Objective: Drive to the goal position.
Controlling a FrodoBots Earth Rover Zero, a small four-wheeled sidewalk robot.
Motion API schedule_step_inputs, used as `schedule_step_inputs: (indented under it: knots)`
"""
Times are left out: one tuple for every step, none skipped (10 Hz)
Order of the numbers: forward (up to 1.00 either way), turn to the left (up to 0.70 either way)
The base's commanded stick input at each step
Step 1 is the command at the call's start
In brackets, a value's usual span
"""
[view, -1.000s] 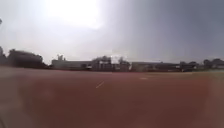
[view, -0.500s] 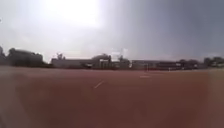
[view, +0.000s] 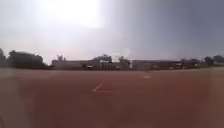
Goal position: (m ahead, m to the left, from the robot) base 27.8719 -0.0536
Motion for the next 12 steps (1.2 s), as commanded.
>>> schedule_step_inputs:
  knots:
    - [0.7,0.0]
    - [0.7,0.0]
    - [0.7,0.0]
    - [0.7,0.0]
    - [0.7,0.0]
    - [0.7,0.0]
    - [0.7,0.0]
    - [0.7,0.0]
    - [0.7,0.0]
    - [0.7,0.0]
    - [0.7,0.0]
    - [0.7,0.0]
